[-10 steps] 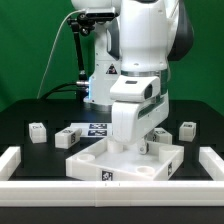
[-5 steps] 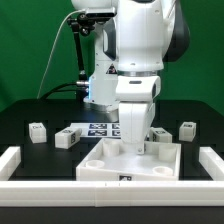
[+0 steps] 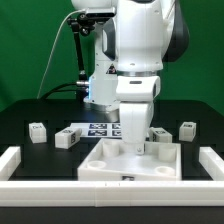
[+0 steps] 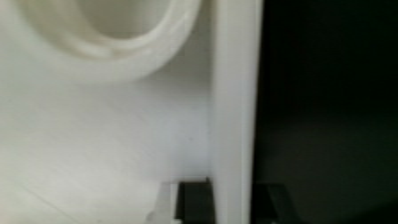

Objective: Assemble one leg

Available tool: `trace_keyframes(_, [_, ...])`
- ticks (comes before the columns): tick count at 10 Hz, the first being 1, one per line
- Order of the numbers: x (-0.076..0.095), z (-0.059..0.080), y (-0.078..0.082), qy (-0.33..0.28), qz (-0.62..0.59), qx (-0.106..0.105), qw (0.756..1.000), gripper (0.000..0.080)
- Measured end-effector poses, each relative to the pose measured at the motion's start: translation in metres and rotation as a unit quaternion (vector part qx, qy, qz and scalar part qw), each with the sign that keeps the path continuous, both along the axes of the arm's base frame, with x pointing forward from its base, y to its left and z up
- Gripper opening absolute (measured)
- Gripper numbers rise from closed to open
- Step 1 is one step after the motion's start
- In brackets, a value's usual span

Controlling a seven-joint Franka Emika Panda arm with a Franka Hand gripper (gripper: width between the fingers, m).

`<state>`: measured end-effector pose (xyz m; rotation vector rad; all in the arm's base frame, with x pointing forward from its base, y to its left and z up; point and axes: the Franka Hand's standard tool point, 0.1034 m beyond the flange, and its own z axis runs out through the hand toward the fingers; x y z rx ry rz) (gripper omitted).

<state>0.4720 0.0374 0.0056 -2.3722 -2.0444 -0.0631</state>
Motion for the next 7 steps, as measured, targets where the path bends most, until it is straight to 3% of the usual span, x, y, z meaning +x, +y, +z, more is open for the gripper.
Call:
trace_keyframes(2, [0.005,0.000,0.013,-0.022,0.062,-0.002,0.998,0.0050])
trace_keyframes(6, [0.005,0.000,0.010,-0.021,0.056,-0.002,0.998,0.0050])
trace_keyframes(7, [0.006,0.000,0.019,-0.021,0.066,-0.002,0.998,0.0050])
